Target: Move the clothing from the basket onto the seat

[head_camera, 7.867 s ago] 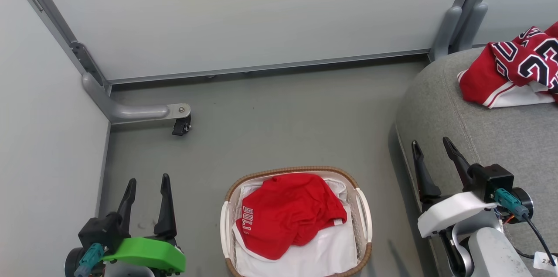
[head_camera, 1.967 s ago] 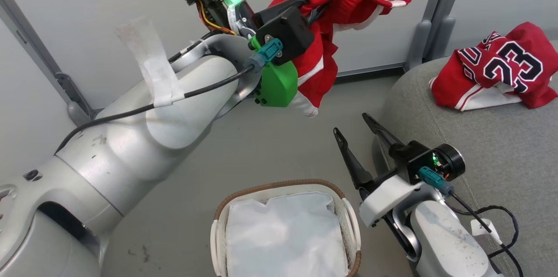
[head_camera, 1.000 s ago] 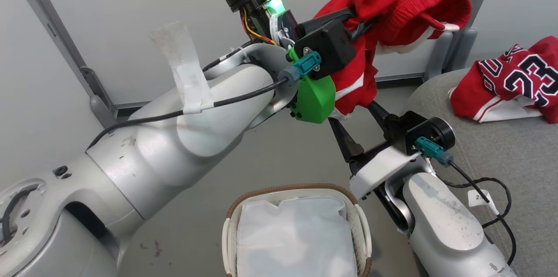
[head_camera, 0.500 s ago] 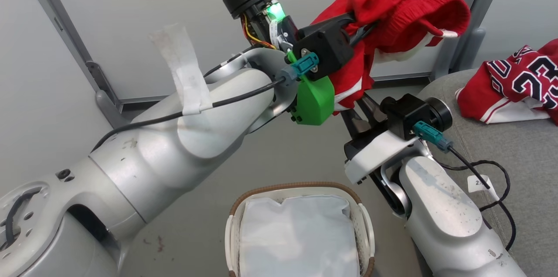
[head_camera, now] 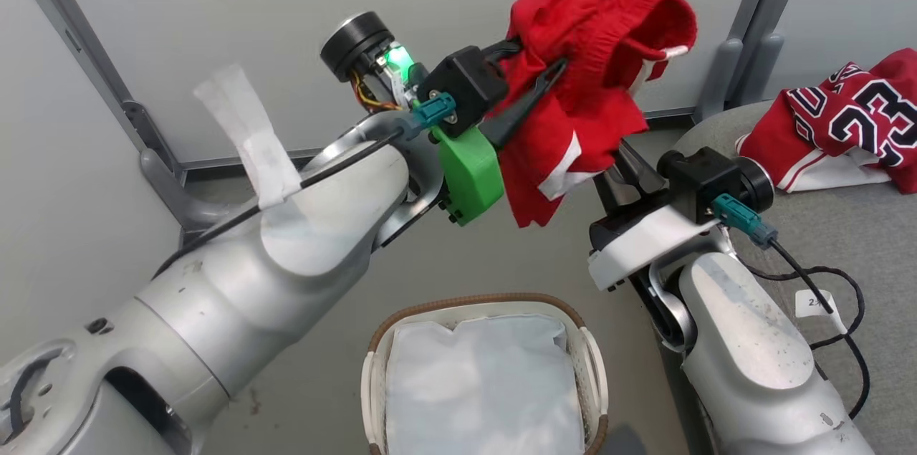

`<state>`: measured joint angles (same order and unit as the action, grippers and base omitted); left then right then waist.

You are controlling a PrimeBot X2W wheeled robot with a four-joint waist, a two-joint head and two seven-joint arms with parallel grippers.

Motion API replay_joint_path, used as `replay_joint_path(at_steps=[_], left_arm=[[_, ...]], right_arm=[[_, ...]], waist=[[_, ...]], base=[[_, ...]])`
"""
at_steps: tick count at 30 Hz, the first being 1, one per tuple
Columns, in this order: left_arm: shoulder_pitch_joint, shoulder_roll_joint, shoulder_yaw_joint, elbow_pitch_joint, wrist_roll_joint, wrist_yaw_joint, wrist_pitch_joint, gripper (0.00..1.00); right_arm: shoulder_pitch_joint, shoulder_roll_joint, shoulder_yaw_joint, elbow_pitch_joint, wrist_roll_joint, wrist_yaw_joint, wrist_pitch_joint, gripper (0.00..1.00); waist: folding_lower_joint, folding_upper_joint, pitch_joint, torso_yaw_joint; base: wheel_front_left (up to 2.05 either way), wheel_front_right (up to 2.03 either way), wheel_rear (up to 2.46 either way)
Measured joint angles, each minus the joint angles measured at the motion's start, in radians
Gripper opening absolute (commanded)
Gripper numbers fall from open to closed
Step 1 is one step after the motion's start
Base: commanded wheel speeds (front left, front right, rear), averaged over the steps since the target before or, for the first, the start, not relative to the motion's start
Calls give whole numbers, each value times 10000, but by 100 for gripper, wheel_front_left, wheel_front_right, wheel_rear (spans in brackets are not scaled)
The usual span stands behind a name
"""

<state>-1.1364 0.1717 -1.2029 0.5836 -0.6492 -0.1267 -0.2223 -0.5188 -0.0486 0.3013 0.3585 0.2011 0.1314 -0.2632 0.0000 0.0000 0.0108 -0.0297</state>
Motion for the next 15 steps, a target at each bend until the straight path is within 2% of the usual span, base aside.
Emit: replay_joint_path(at_steps=[9,15], left_arm=[[1696,-44,610,6,-612,320,-355,100],[2980,-71,1607,-560,-267,575,-397,100]], right_arm=[[98,-2,-880,-257,-337,0,0,0],[290,-2,-1310,-439,-575,0,0,0]], waist=[[0,0,87,73],[0,0,188,130]], base=[[0,0,0],[0,0,0]])
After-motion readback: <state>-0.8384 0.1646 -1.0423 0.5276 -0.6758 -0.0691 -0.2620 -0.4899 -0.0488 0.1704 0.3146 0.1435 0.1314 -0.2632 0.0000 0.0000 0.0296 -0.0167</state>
